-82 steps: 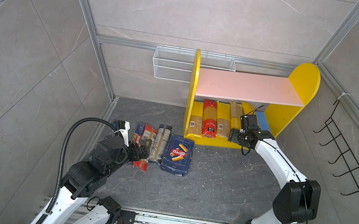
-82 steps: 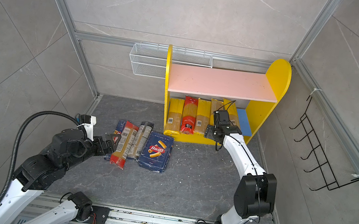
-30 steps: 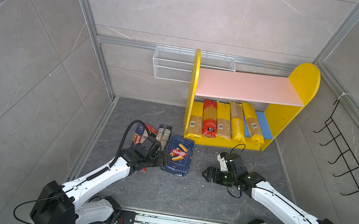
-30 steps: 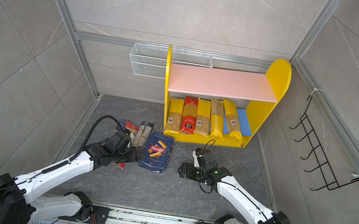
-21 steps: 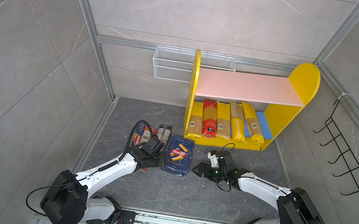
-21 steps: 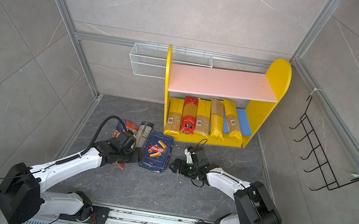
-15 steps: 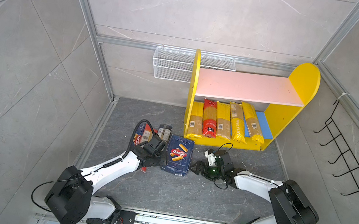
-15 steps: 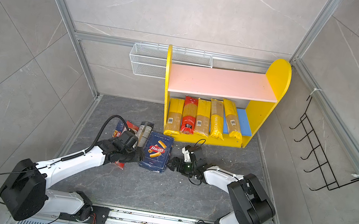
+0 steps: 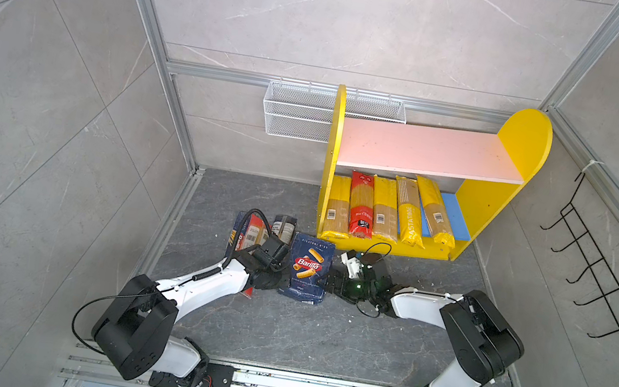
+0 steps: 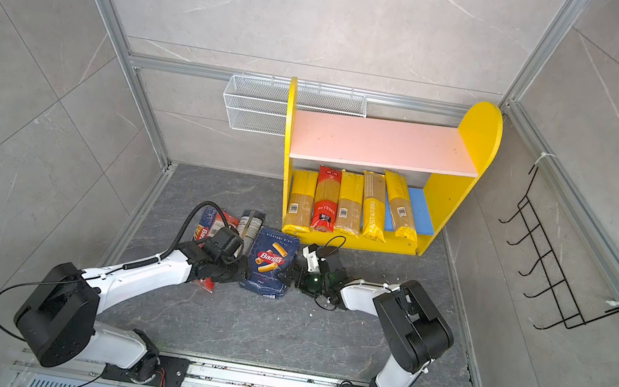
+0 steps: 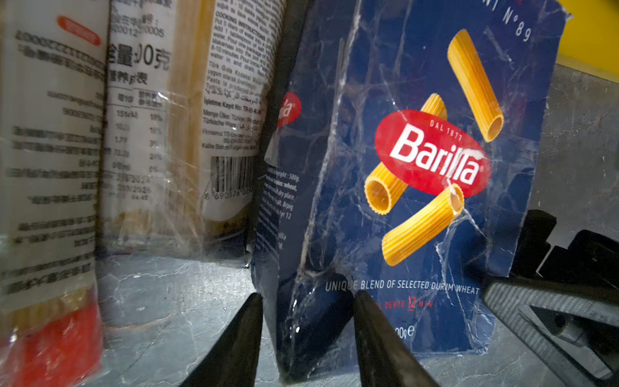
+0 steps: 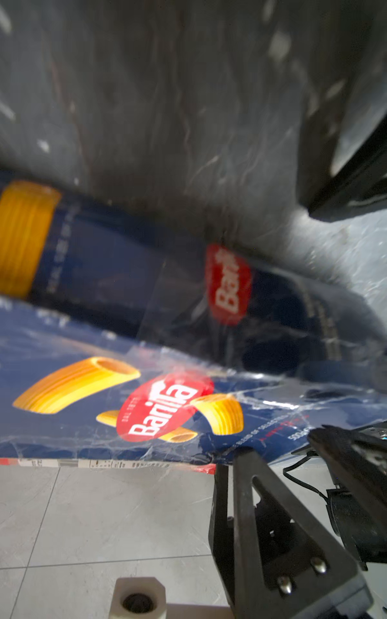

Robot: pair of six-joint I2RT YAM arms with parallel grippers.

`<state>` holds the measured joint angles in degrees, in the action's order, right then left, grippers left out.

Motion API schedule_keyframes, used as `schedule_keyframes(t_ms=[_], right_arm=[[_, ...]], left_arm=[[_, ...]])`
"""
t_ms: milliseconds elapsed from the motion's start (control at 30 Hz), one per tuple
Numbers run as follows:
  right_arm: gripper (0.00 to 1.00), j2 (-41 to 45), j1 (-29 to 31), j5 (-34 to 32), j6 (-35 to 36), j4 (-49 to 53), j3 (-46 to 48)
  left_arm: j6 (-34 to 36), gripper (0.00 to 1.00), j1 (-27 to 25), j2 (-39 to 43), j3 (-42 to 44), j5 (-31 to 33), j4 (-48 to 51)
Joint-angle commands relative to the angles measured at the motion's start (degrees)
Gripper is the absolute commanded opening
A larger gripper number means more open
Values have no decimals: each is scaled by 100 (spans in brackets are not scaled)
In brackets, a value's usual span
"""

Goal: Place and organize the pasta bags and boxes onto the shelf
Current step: 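Lower the right gripper beside the blue Barilla rigatoni box near the left gripper, then close the right gripper on the rigatoni box while the left gripper steadies it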

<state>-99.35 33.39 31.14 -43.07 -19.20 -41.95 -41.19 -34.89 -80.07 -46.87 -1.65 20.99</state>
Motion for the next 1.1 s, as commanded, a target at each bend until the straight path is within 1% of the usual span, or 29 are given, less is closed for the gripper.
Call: schedule_keyframes(t_ms=[0,233,500,733,900,1067], right_arm=[[98,-400,127,-39,-160,145,-101],[98,-881,547,-100,-258,139,-474],[98,-1249,755,112,-574,-373,-658],[97,-1374,979,202,-659,-500,-782],[95,-1334,1257,198,-630,-419,-908],[93,-1174,1551,115,-692,-546,-771]], left_arm=[[91,48,-3,65,87,-256,-263],[116,48,0,273,383,-741,-733],[-1,48,-1,325,765,-1187,-1264],[-31,48,-6,464,953,-1416,-1558],[26,48,2,669,994,-1426,-1525],[62,50,-6,952,1057,-1434,-1458]])
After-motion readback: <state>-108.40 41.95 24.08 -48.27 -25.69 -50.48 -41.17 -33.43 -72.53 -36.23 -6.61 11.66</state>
